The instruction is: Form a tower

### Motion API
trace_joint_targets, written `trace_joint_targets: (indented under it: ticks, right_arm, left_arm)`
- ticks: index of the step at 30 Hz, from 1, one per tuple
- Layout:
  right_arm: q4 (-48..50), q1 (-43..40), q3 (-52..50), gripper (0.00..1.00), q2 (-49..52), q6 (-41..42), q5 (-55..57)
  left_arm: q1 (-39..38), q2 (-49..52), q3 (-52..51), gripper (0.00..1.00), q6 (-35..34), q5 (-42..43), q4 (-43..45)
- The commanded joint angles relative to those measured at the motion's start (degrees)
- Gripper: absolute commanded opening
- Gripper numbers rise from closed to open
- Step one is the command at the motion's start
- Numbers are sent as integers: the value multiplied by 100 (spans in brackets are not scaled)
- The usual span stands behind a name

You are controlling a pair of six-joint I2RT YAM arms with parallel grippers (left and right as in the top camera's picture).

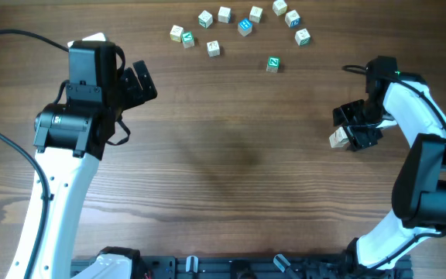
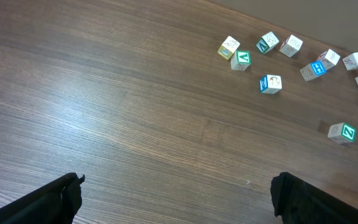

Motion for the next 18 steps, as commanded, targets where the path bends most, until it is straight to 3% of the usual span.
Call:
trace_joint_targets:
  ticks: [1, 18]
  right_arm:
    - [37, -13, -17, 72, 74, -120, -22]
    - [44, 116, -20, 48, 74, -120, -22]
  left_arm:
    - [31, -2, -17, 100, -70, -52, 9]
    - [31, -2, -17, 100, -70, -52, 9]
